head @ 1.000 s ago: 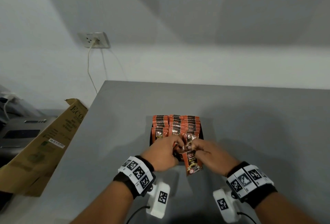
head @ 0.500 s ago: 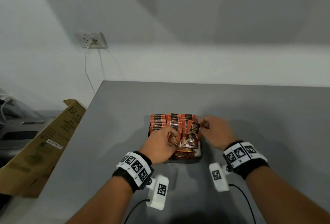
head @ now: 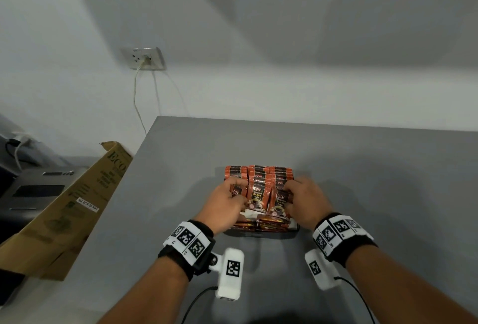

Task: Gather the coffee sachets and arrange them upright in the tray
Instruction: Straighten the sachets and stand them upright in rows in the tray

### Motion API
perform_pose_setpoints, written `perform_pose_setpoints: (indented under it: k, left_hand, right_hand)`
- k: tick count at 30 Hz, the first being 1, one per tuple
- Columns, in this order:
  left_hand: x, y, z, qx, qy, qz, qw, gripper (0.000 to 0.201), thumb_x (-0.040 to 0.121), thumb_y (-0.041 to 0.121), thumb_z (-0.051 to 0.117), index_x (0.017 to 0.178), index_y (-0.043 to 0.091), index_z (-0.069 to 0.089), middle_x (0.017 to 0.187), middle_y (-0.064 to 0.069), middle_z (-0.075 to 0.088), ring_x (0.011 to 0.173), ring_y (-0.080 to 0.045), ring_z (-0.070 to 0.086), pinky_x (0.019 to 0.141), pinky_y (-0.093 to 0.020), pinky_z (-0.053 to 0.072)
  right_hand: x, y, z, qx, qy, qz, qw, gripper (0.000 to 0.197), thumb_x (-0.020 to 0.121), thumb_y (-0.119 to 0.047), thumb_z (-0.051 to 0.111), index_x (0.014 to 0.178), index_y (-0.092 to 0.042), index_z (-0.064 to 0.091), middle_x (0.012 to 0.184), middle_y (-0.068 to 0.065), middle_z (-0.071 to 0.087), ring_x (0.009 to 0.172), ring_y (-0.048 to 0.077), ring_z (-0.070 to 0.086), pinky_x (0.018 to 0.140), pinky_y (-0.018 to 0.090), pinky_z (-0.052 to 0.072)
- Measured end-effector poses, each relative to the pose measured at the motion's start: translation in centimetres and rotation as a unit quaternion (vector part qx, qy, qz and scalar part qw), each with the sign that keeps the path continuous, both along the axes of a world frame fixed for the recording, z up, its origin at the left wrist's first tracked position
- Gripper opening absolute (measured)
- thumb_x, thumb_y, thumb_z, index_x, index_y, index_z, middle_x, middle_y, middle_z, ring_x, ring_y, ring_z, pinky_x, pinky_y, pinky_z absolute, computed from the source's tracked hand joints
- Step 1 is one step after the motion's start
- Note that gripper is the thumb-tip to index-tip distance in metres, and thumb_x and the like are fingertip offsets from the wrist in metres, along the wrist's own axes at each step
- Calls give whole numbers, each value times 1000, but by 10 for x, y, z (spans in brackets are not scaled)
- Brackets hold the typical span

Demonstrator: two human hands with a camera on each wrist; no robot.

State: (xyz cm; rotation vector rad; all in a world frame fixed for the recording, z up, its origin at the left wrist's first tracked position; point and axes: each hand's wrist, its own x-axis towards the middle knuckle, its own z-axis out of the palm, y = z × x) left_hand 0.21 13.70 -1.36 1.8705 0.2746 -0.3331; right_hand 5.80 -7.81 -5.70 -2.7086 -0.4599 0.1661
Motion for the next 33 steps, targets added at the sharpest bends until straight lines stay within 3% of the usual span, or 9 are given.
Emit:
perform_pose_setpoints:
  k: [3,5,8,11,14,19,21,26,33]
  left_hand:
    - [0,3,-1,-18,-5,1,1000,41,90,1,62,114,34,56,107,-10,71,76,-17,73,67,-37,61]
    - [-1,2,-1,-12,-27,-4,1000,46,84,4,69,112,39,56,96,-11,73,59,-21,64,59,-41,55]
    - [0,-6,-1,-54,-46,0,998,48,76,8,76,103,43,61,94,-18,73,69,-36,63,71,-58,53]
    - [2,-10,2,-87,-44,32,995,46,71,12,81,106,34,62,99,-24,71,79,-42,68,80,-61,55]
    - [3,-2,2,-103,-24,95,990,41,81,2,77,112,21,57,101,-22,73,86,-41,73,81,-57,59]
    - [1,16,-3,-109,-11,176,978,17,96,3,54,109,12,59,100,-13,73,80,-24,75,72,-42,62]
    - [-3,23,-5,-119,4,194,974,20,97,0,46,107,8,62,96,-13,75,78,-21,75,62,-33,59]
    - [-14,33,-4,-54,-10,176,983,27,92,1,47,102,17,66,87,-4,73,69,-13,68,65,-35,54]
    - [-12,36,-8,-15,-47,141,989,33,83,-11,65,97,18,58,86,-5,69,56,-8,65,52,-25,49]
  right_hand:
    - [0,0,10,64,-1,-22,998,20,84,-22,73,103,-22,66,103,-8,55,98,14,55,91,32,51]
    - [-2,5,28,147,10,-12,989,17,86,-25,73,102,-24,67,98,-12,59,90,8,57,85,24,50]
    - [-9,22,59,241,103,42,964,19,88,-25,73,106,-27,68,89,-11,70,81,-1,65,74,12,51]
    - [-2,30,70,222,98,51,969,13,87,-15,72,93,-27,72,81,-11,70,71,-7,62,67,9,48]
    - [10,33,74,204,102,44,973,19,87,-9,71,82,-28,70,77,-10,69,66,-6,61,65,10,47]
    - [22,46,56,113,129,41,984,29,89,-1,59,79,-27,68,78,-11,67,74,6,65,66,15,49]
    - [26,51,48,76,141,41,986,33,89,5,54,80,-23,69,77,-13,64,73,4,62,63,14,46]
    - [34,61,30,15,150,50,987,32,86,11,52,84,-15,71,99,-1,68,93,15,65,75,23,51]
    - [37,61,17,0,114,38,993,28,87,9,56,85,-15,70,97,0,70,89,15,66,75,23,51]
